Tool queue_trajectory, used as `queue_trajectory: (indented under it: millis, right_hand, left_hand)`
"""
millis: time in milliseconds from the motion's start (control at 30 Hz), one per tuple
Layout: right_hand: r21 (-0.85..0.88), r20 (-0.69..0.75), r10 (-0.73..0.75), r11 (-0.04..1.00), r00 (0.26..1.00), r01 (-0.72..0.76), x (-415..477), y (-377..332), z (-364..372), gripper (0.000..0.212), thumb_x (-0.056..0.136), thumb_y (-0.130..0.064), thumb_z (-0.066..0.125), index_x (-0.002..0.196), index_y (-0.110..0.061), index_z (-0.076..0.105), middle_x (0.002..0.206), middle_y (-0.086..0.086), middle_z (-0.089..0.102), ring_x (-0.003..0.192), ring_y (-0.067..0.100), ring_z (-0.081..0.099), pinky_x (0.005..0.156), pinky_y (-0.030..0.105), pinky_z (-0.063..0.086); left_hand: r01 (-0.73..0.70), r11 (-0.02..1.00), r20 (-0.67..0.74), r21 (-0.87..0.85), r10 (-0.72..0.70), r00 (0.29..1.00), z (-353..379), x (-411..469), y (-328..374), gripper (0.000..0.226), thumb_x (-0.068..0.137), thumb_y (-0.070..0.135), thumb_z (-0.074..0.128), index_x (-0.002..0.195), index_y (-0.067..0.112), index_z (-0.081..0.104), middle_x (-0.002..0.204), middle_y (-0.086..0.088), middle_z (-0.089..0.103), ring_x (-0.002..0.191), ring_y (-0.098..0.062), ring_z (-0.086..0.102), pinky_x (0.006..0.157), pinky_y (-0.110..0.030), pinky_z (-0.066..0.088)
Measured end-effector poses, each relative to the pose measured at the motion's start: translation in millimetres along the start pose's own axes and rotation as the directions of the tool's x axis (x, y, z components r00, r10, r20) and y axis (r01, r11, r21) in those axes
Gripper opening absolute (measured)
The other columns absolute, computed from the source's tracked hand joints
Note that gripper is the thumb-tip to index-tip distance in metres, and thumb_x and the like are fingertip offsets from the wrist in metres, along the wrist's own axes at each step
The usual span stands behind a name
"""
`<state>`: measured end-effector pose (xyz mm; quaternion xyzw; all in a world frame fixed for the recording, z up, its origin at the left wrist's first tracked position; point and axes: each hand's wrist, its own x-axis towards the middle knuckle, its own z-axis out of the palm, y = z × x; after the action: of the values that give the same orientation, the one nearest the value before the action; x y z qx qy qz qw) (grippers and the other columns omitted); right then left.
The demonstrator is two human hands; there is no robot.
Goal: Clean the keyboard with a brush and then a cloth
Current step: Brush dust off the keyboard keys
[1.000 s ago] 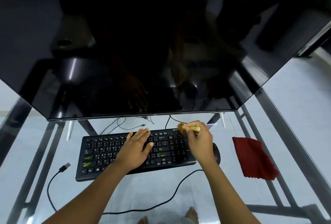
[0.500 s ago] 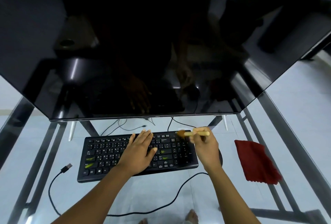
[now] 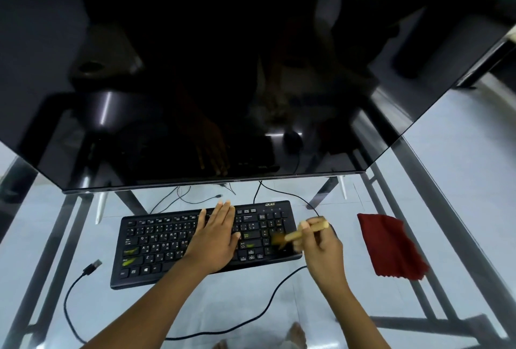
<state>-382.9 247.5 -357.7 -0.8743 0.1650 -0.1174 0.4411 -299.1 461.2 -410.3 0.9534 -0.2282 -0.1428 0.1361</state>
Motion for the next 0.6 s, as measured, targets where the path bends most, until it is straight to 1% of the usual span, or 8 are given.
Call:
queue_trajectory:
  millis: [67, 133, 200, 300, 367, 433, 533, 600]
  right_hand:
    - [-0.005, 0.079, 0.021, 1.0, 0.997, -0.021, -13, 3, 0, 0.014, 0.097, -0.018, 0.053, 0.083, -0.016, 0.056, 0.07, 0.005, 0.069, 0.062, 0.011, 0.063, 0.06, 0.023, 0.053]
    - [0.026, -0.073, 0.037, 0.999, 0.997, -0.035, -15, 11, -4, 0.017, 0.096, -0.014, 0.055, 0.083, -0.023, 0.059, 0.081, -0.001, 0.065, 0.072, 0.011, 0.063, 0.065, 0.021, 0.051]
    - [0.121, -0.147, 0.09, 0.99, 0.985, -0.072, -12, 14, -11, 0.013, 0.097, -0.015, 0.054, 0.086, -0.017, 0.06, 0.079, 0.0, 0.067, 0.07, 0.011, 0.065, 0.062, 0.023, 0.053]
    - [0.166, 0.058, 0.156, 0.973, 0.986, -0.163, -6, 8, -10, 0.014, 0.097, -0.016, 0.054, 0.088, -0.007, 0.059, 0.064, -0.002, 0.069, 0.061, 0.006, 0.064, 0.057, 0.015, 0.05]
    - [0.115, -0.042, 0.138, 0.984, 0.99, -0.133, 2, 7, -8, 0.011, 0.097, -0.016, 0.055, 0.086, -0.014, 0.06, 0.066, -0.005, 0.067, 0.063, 0.005, 0.064, 0.059, 0.008, 0.045]
    - [0.191, -0.139, 0.186, 0.969, 0.973, -0.158, 13, 9, -6, 0.012, 0.097, -0.023, 0.056, 0.087, -0.018, 0.06, 0.074, -0.002, 0.068, 0.067, 0.01, 0.067, 0.065, 0.014, 0.049]
    - [0.265, 0.072, 0.224, 0.935, 0.972, -0.235, 20, 0, 5, 0.015, 0.097, -0.024, 0.056, 0.09, -0.012, 0.061, 0.077, 0.005, 0.071, 0.071, 0.017, 0.068, 0.067, 0.028, 0.058]
    - [0.131, 0.027, 0.157, 0.979, 0.987, -0.159, 22, -4, 12, 0.012, 0.096, -0.022, 0.057, 0.085, -0.019, 0.06, 0.081, 0.001, 0.07, 0.074, 0.014, 0.066, 0.069, 0.017, 0.052]
  left_hand:
    - [-0.003, 1.0, -0.002, -0.002, 0.003, 1.0, -1, -1, 0, 0.061, 0.103, 0.036, 0.029, 0.153, 0.012, 0.005, 0.162, -0.003, -0.003, 0.148, -0.016, -0.01, 0.117, -0.042, -0.009]
    - [-0.001, 1.0, 0.003, -0.005, 0.001, 1.0, -2, 0, 0, 0.06, 0.103, 0.034, 0.029, 0.153, 0.012, 0.005, 0.162, -0.003, -0.004, 0.148, -0.016, -0.01, 0.117, -0.043, -0.009]
    - [0.006, 1.0, 0.003, -0.007, -0.006, 1.0, -2, 0, 2, 0.059, 0.103, 0.033, 0.029, 0.153, 0.013, 0.005, 0.162, -0.002, -0.005, 0.148, -0.016, -0.01, 0.118, -0.043, -0.008]
    - [0.007, 0.999, -0.001, -0.034, -0.007, 1.0, -2, 1, 1, 0.058, 0.102, 0.028, 0.031, 0.153, 0.013, 0.007, 0.162, -0.002, -0.004, 0.148, -0.016, -0.009, 0.118, -0.043, -0.008]
    - [0.003, 0.998, -0.021, -0.064, -0.004, 1.0, -2, 1, 0, 0.058, 0.102, 0.025, 0.033, 0.153, 0.013, 0.01, 0.162, -0.001, -0.001, 0.148, -0.016, -0.007, 0.118, -0.042, -0.007]
    - [-0.003, 0.997, -0.04, -0.077, 0.0, 0.999, -2, 1, -1, 0.058, 0.101, 0.025, 0.035, 0.153, 0.014, 0.013, 0.162, 0.0, 0.001, 0.148, -0.015, -0.005, 0.117, -0.04, -0.007]
    - [-0.015, 0.996, -0.047, -0.088, 0.011, 0.999, -1, 1, -4, 0.058, 0.101, 0.024, 0.036, 0.153, 0.014, 0.014, 0.162, 0.0, 0.003, 0.148, -0.014, -0.004, 0.116, -0.039, -0.008]
    - [-0.02, 0.995, -0.062, -0.1, 0.014, 0.998, 0, 1, -4, 0.058, 0.101, 0.024, 0.037, 0.153, 0.014, 0.015, 0.161, 0.0, 0.004, 0.148, -0.014, -0.003, 0.116, -0.038, -0.009]
